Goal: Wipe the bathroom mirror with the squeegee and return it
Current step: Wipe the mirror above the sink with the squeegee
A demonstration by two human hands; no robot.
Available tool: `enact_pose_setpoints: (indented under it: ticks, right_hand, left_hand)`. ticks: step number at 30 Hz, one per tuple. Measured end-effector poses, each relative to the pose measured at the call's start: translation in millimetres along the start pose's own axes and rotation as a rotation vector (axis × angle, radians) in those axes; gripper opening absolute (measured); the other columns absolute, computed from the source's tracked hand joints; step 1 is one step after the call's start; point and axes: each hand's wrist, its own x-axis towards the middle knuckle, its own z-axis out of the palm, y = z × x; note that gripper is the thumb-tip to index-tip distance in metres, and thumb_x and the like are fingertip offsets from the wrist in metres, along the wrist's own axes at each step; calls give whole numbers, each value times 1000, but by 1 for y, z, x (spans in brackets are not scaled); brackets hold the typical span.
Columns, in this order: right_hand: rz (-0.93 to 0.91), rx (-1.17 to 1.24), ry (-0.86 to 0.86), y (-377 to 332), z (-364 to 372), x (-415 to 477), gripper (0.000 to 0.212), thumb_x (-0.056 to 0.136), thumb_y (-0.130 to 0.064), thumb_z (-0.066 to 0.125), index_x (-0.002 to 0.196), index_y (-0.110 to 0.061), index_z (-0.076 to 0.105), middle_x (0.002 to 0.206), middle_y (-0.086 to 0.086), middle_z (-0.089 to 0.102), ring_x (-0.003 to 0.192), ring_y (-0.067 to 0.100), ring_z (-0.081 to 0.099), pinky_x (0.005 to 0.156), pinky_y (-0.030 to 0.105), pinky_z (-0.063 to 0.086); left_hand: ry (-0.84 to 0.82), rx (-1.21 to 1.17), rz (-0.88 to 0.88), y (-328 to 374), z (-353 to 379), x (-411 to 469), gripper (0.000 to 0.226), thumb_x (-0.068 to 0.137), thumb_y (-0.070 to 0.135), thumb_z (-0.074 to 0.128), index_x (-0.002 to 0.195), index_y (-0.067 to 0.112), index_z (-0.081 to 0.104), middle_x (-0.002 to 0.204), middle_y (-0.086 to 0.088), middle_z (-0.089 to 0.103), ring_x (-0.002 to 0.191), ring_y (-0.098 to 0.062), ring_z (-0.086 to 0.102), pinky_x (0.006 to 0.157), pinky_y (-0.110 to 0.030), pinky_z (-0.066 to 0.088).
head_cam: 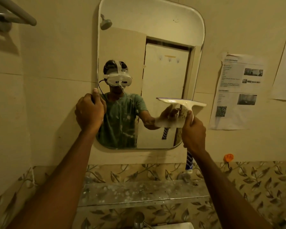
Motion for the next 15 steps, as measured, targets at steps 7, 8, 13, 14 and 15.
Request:
enact_pose_setpoints:
  ticks: [7,8,13,14,15]
  right_hand:
    - [129,-37,-26,53,16,-62,52,99,-58,26,76,-22,57,60,1,59,53,22,59,48,37,52]
    - [138,-39,-29,56,17,-68,50,99,-56,27,73,-24,55,59,0,59,53,21,59,49,38,52]
    - [126,-24,-52,56,10,-79,47,101,-53,28,78,-25,58,61,1,60,54,18,60,51,39,53]
    - [104,-26,-60,52,8,-74,46,102,-52,28,81,-24,59,62,1,60,54,18,59,51,38,51]
    - [86,-23,-67,47,4,-67,46,102,-52,28,85,-25,60,62,1,60,54,19,58,51,37,51]
  left_hand:
    - [39,8,25,1,2,-2,55,102,47,28,93,6,64,93,-13,66,91,-29,62,78,-34,39]
    - [40,9,23,2,2,-2,55,102,47,28,93,6,64,94,-14,66,91,-29,62,79,-35,40]
    - [32,10,20,3,1,-3,57,101,49,26,95,5,63,98,-15,66,94,-31,61,79,-36,42]
    - [29,10,22,3,1,-3,58,101,49,26,95,5,63,98,-15,66,94,-31,61,80,-36,43]
    - [29,9,24,2,1,-3,58,101,49,26,96,5,64,98,-15,66,94,-31,62,81,-37,44]
